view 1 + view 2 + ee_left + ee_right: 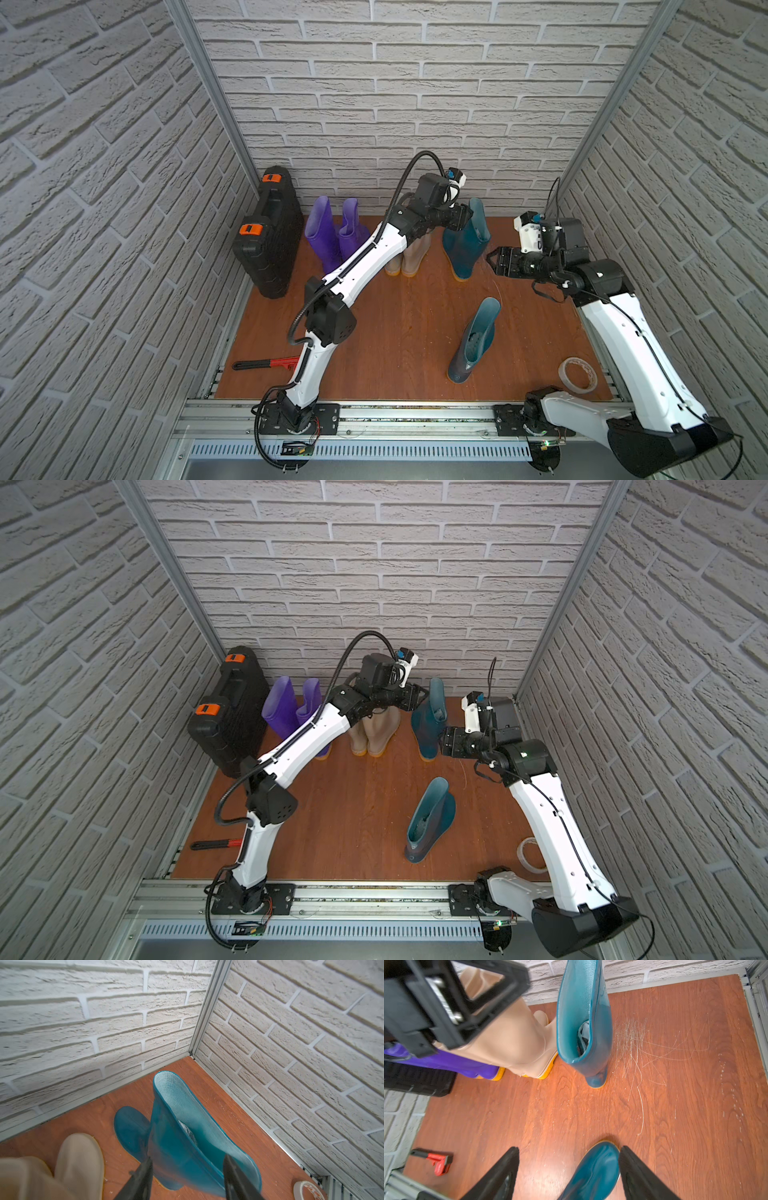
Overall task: Match and arrange rain boots in pairs
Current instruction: Pick up the rain boot at the center of the board.
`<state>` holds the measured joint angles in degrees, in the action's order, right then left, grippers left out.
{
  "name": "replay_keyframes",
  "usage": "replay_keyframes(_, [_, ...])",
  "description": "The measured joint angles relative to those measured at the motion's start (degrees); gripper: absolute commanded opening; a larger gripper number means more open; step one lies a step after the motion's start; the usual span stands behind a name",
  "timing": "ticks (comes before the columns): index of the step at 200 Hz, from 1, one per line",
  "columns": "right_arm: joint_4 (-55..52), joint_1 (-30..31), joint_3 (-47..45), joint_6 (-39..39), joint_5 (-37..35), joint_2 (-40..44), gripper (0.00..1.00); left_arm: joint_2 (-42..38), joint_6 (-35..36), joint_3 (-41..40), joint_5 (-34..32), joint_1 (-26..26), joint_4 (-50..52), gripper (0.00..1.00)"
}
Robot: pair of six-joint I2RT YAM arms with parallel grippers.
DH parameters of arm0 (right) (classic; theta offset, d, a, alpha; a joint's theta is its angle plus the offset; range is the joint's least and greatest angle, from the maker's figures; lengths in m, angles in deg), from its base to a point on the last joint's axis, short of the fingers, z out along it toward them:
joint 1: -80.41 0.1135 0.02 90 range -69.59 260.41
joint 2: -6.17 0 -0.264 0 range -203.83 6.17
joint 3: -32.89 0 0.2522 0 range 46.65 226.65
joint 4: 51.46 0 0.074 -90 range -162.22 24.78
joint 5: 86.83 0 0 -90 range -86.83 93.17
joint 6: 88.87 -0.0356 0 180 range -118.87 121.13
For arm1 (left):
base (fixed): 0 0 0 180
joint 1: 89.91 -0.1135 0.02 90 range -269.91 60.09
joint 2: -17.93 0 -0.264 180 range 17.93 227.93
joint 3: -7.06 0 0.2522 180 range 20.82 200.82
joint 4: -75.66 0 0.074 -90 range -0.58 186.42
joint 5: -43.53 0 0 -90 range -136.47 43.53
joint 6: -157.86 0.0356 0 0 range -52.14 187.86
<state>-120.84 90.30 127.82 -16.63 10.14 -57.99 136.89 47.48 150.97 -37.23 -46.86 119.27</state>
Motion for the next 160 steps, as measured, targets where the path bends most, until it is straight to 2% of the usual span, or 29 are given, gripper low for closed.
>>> replay_keyframes(55, [-12.39,0.02,0.70,-2.56,3.23,8.37,0.86,-27.17,1.86,-31.56,-0.83,2.01,-3.41,0.55])
replay_keyframes(94, [-18.23,0.15,-1.01,-5.38,6.36,16.52,0.87,-36.70,1.05,-49.31,-0.37,6.58,-6.82,0.53])
replay_keyframes(122, [-20.63,0.59,-3.28,-7.32,8.28,19.45,0.87,-38.42,0.55,-55.52,-1.46,11.10,-9.03,0.51])
replay_keyframes(160, [-20.26,1.40,-6.38,-9.38,10.14,20.63,0.87,-38.10,-0.28,-56.72,-2.47,15.54,-11.74,0.48])
